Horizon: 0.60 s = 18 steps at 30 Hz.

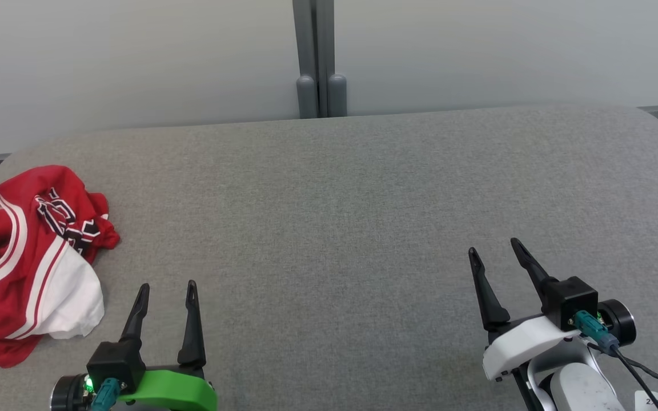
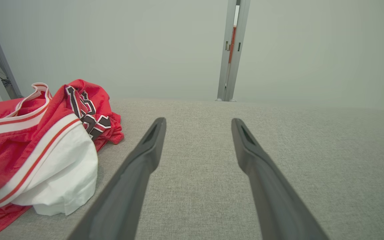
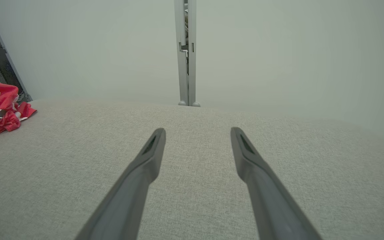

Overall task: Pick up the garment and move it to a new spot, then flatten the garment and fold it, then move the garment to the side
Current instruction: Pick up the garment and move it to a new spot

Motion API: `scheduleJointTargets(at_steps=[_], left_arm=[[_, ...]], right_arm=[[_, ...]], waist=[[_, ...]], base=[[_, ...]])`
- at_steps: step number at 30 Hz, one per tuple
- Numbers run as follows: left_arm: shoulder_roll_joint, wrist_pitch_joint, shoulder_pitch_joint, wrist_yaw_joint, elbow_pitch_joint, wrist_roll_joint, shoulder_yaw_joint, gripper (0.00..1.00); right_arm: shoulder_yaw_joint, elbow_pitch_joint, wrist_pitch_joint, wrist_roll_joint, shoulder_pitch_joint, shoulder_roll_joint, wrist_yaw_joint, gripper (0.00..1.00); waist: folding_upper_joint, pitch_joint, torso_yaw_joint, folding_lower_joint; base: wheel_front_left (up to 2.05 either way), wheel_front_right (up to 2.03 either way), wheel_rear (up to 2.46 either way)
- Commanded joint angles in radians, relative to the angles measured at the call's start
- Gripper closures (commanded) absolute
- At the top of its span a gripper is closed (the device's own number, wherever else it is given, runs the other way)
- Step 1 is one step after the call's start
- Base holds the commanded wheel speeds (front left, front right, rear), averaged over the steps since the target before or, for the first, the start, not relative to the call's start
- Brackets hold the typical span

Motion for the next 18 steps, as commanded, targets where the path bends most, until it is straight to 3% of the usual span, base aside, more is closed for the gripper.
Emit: scheduleJointTargets(at_steps=[1, 18], left_arm=[[0.006, -0.003, -0.008, 0.003, 0.002, -0.001, 0.003, 0.00], [0.006, -0.002, 0.040, -0.002, -0.002, 0.033, 0.030, 0.00]], right_arm=[[0.001, -0.001, -0.008, 0.001, 0.004, -0.003, 0.000, 0.00], [0.016, 0.009, -0.019, 0.023, 0.026, -0.003, 0.000, 0.00]], waist=[[0.0000, -0.001, 0.026, 0.0000], [0.0000, -0.029, 0.311, 0.0000]], base=[[0.00, 0.00, 0.00], [0.00, 0.00, 0.00]])
